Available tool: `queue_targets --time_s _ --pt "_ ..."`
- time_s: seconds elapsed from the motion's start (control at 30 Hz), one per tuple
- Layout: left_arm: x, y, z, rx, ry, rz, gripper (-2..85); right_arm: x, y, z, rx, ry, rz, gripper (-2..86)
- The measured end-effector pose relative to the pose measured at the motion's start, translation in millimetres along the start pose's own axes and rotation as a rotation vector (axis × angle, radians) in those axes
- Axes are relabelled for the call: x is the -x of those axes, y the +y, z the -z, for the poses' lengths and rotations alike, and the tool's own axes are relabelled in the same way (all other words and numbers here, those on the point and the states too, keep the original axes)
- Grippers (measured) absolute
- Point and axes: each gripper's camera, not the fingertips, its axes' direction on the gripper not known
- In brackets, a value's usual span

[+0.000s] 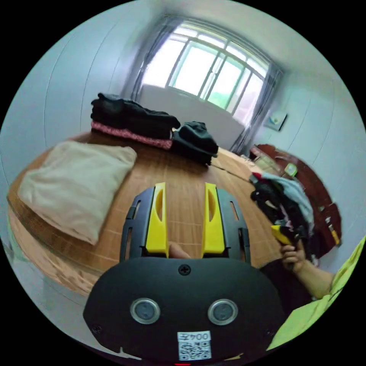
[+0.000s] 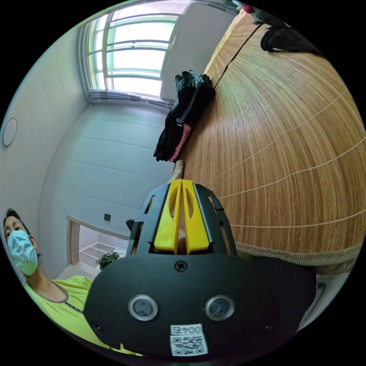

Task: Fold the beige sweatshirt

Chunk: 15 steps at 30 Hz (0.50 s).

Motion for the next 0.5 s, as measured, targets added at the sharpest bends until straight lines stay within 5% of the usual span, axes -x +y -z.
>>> queue_targets --time_s 0.17,0.5 --pt "46 125 39 -0.091 0.392 0.392 3.9 13 37 23 -0.085 0.020 0.073 -0.7" --pt "64 204 141 -0.110 0.601 0.402 0.3 19 145 202 -0.501 0.344 0.118 5.5"
